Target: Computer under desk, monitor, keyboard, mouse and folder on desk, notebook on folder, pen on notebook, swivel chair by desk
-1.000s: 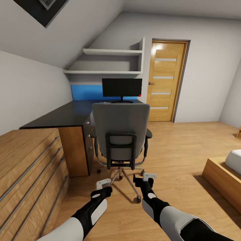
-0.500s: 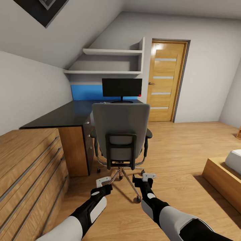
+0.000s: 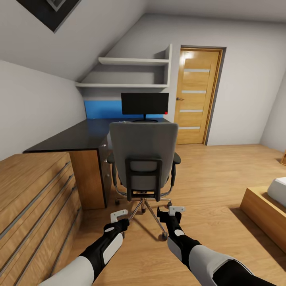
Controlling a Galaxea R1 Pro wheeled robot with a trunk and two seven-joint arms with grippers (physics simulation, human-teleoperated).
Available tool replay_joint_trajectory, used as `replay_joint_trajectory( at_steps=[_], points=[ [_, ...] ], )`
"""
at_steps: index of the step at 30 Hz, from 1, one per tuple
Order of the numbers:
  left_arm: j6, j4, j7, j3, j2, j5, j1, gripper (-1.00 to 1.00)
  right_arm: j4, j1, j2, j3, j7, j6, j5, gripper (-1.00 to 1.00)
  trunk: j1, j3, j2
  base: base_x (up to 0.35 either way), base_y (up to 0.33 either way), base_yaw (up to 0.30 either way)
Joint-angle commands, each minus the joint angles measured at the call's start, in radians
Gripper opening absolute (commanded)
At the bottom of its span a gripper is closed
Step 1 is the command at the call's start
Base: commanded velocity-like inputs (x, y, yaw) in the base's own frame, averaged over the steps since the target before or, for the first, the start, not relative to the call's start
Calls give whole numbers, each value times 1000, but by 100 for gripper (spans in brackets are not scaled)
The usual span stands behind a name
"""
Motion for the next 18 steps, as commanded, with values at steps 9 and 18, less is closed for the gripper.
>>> replay_joint_trajectory(
  at_steps=[9,18],
  points=[
    [4,-2,8,-7,1,2,-1,100,2,-1,0,9,-5,-3,-6,100,0,-5,-1,0,0,25],
    [4,-2,8,-7,1,2,-1,100,2,-1,0,9,-6,-3,-5,100,0,-7,-1,0,0,1]
  ],
)
